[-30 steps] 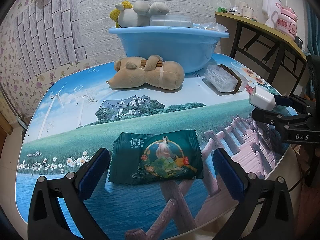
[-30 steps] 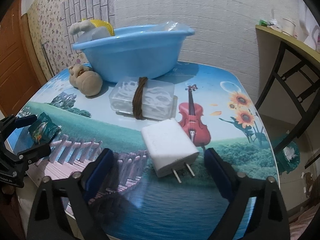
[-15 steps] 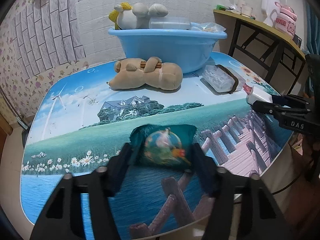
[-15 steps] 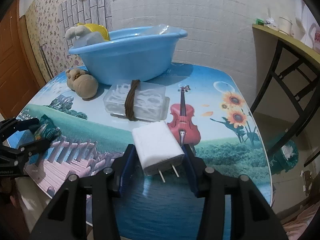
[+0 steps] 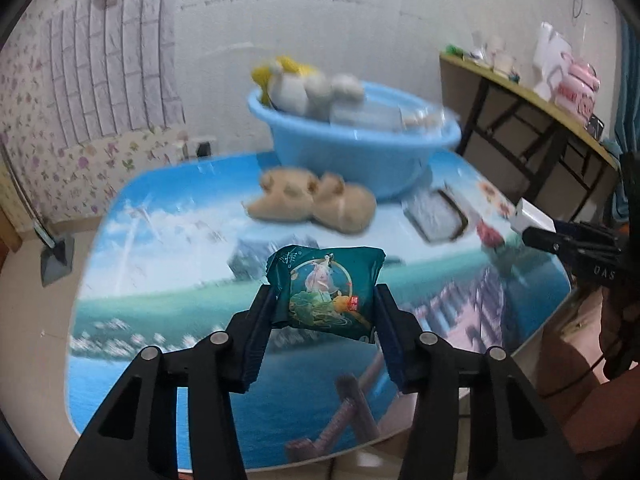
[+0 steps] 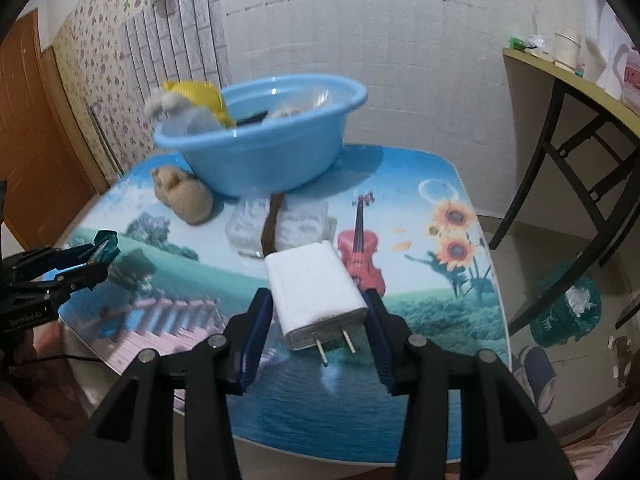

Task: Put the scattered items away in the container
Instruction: 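Lift the green packet with the left gripper while the right lifts the charger toward the basin, then carry the green packet and white charger with both grippers over the blue basin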

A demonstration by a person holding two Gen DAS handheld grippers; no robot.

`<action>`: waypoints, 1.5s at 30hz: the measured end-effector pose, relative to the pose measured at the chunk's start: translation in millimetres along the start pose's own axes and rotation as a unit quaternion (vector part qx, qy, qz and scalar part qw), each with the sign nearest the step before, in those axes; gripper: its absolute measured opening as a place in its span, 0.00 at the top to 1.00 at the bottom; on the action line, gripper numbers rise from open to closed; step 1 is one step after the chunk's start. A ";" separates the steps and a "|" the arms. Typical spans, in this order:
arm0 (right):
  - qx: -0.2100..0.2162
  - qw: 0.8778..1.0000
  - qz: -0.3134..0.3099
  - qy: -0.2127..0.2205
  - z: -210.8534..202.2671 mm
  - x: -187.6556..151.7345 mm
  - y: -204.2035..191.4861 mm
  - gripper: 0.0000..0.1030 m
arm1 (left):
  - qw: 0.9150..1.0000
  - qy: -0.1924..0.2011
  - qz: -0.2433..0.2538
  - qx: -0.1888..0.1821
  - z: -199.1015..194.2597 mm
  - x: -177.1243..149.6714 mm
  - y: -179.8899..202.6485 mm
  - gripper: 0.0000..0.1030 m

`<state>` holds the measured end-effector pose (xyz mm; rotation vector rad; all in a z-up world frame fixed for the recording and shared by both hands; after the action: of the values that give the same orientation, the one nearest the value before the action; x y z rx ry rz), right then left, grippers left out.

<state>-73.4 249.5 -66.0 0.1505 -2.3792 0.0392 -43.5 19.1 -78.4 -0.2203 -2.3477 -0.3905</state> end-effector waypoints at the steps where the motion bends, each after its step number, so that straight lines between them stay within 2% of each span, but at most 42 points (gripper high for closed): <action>1: 0.003 1.000 0.001 0.005 -3.2 3.8 -0.2 0.56 | 1.000 0.007 0.002 0.004 -4.4 4.8 0.0 0.53; 6: 0.020 1.000 0.002 0.022 -12.5 25.0 -4.3 0.56 | 0.999 0.038 -0.011 -0.002 -26.8 36.5 -3.5 0.53; 10: 0.036 0.999 -0.007 0.037 -16.7 47.3 -12.5 0.56 | 0.998 0.055 0.002 -0.003 -33.0 62.5 -1.4 0.53; 18: 0.060 0.997 -0.028 0.043 -1.7 89.2 -32.0 0.56 | 0.998 0.059 0.022 -0.014 -13.2 109.4 2.9 0.53; 23: 0.065 0.997 -0.035 0.033 13.7 101.9 -34.0 0.56 | 0.997 0.057 0.033 -0.028 7.4 129.4 9.3 0.53; 36: 0.065 0.997 -0.040 0.017 51.0 124.7 -38.2 0.63 | 0.996 0.033 0.060 -0.065 56.4 153.8 22.1 0.51; 37: 0.065 0.997 -0.040 0.015 52.1 125.2 -38.8 0.63 | 0.995 0.031 0.062 -0.069 58.6 154.8 23.0 0.47; 45: 0.065 0.997 -0.048 0.007 57.1 127.6 -41.0 0.62 | 0.995 0.024 0.063 -0.077 64.5 155.7 25.3 0.39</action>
<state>-199.4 192.3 -20.4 0.3236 -2.3520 0.1484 -189.7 71.9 -8.7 -0.4266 -2.2446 -0.5093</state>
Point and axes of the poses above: each gripper's, at about its wrist camera, not at the fingertips, and z roughly the way its jaws point, y to its right, x to its top, the point moved 3 cm from there along z, roughly the way its jaws point, and after that the axes turned 11 degrees about -x, right-handed, at the moved point
